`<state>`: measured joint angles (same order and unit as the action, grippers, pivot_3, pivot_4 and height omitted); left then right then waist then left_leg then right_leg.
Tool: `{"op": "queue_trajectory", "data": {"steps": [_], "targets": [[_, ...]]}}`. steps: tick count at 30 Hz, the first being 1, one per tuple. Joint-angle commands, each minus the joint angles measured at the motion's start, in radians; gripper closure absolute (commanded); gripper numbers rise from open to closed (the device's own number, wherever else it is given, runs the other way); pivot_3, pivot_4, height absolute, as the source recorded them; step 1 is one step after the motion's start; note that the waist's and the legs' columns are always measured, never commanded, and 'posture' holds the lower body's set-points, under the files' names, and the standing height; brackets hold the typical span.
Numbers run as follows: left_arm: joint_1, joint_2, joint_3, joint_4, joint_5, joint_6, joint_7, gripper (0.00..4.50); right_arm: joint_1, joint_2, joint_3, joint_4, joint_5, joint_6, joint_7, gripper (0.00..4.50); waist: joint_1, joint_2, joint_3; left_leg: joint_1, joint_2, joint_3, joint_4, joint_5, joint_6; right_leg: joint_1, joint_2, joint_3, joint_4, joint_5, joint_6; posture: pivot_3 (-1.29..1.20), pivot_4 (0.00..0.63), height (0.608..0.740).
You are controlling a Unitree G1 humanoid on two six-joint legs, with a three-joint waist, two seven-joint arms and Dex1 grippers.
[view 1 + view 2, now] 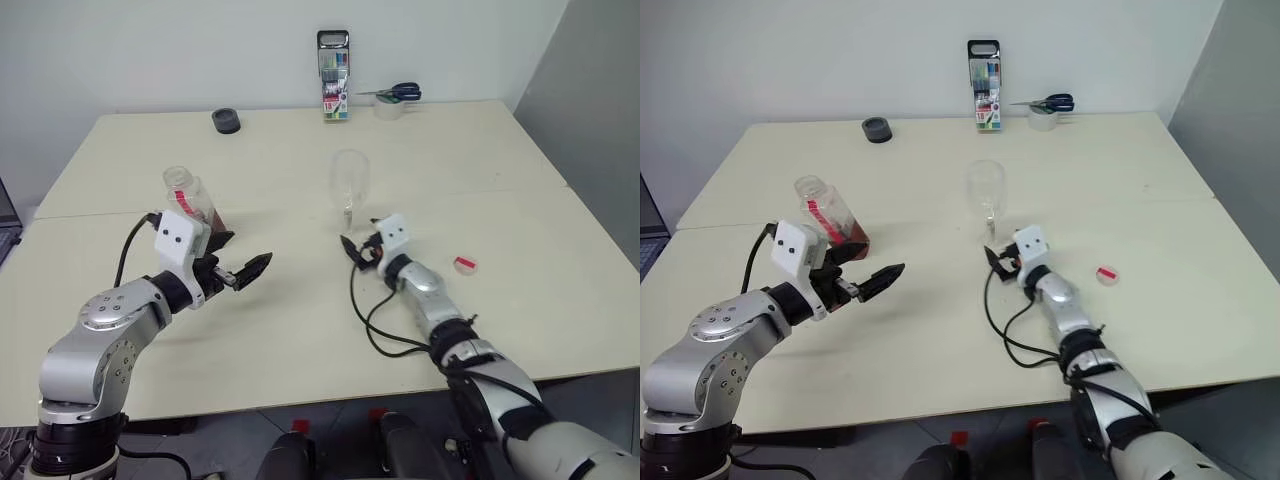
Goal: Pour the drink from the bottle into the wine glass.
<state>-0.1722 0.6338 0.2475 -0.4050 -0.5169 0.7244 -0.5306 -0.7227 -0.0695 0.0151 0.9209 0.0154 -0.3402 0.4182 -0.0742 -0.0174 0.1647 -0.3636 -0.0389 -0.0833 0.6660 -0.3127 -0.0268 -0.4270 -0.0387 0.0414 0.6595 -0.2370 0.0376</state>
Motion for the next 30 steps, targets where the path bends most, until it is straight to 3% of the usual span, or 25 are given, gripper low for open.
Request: {"op": "queue_trajectory", "data": {"steps": [1, 7, 12, 16, 21, 30], "targets": [[-0.005, -0.021, 0.045, 0.013, 0.030, -0.053, 0.051, 0.00, 0.125, -0.065, 0.008, -0.305, 0.025, 0.117, 0.056, 0.02, 0.006, 0.000, 0.000, 0.000, 0.000, 0.000, 0.000, 0.000, 0.000, 0.000, 0.000, 0.000, 0.000, 0.000, 0.000, 0.00, 0.150, 0.740], [-0.016, -0.089, 0.064, 0.056, 0.083, -0.099, 0.158, 0.00, 0.340, -0.185, 0.065, -0.990, 0.214, 0.547, 0.208, 0.02, 0.016, 0.000, 0.000, 0.000, 0.001, 0.000, 0.000, 0.000, 0.000, 0.000, 0.000, 0.001, 0.001, 0.000, 0.000, 0.00, 0.150, 0.740], [-0.004, -0.158, 0.094, 0.075, 0.119, -0.131, 0.265, 0.00, 0.389, -0.306, 0.062, -1.261, 0.356, 0.798, 0.285, 0.02, 0.029, -0.001, -0.001, 0.001, 0.001, -0.003, 0.001, 0.000, 0.001, 0.002, 0.000, -0.002, 0.000, 0.000, 0.000, 0.00, 0.150, 0.740], [0.015, -0.193, 0.122, 0.077, 0.121, -0.141, 0.309, 0.00, 0.381, -0.419, 0.008, -1.402, 0.547, 0.931, 0.396, 0.02, 0.042, -0.001, -0.001, 0.001, 0.000, -0.002, 0.001, 0.000, 0.000, 0.003, -0.001, -0.002, -0.001, 0.000, 0.000, 0.00, 0.150, 0.740], [-0.009, -0.197, 0.146, 0.115, 0.129, -0.159, 0.334, 0.00, 0.306, -0.519, -0.059, -1.437, 0.724, 1.057, 0.455, 0.02, 0.046, -0.002, -0.001, 0.001, 0.000, -0.004, 0.002, -0.002, 0.004, 0.005, 0.000, -0.003, -0.002, 0.000, 0.000, 0.00, 0.150, 0.740], [-0.064, -0.172, 0.149, 0.204, 0.160, -0.200, 0.342, 0.00, 0.288, -0.519, -0.037, -1.451, 0.730, 1.050, 0.421, 0.02, 0.048, -0.002, -0.001, 0.001, 0.000, -0.004, 0.002, -0.002, 0.004, 0.005, -0.001, -0.004, -0.002, 0.000, 0.000, 0.00, 0.150, 0.740]]}}
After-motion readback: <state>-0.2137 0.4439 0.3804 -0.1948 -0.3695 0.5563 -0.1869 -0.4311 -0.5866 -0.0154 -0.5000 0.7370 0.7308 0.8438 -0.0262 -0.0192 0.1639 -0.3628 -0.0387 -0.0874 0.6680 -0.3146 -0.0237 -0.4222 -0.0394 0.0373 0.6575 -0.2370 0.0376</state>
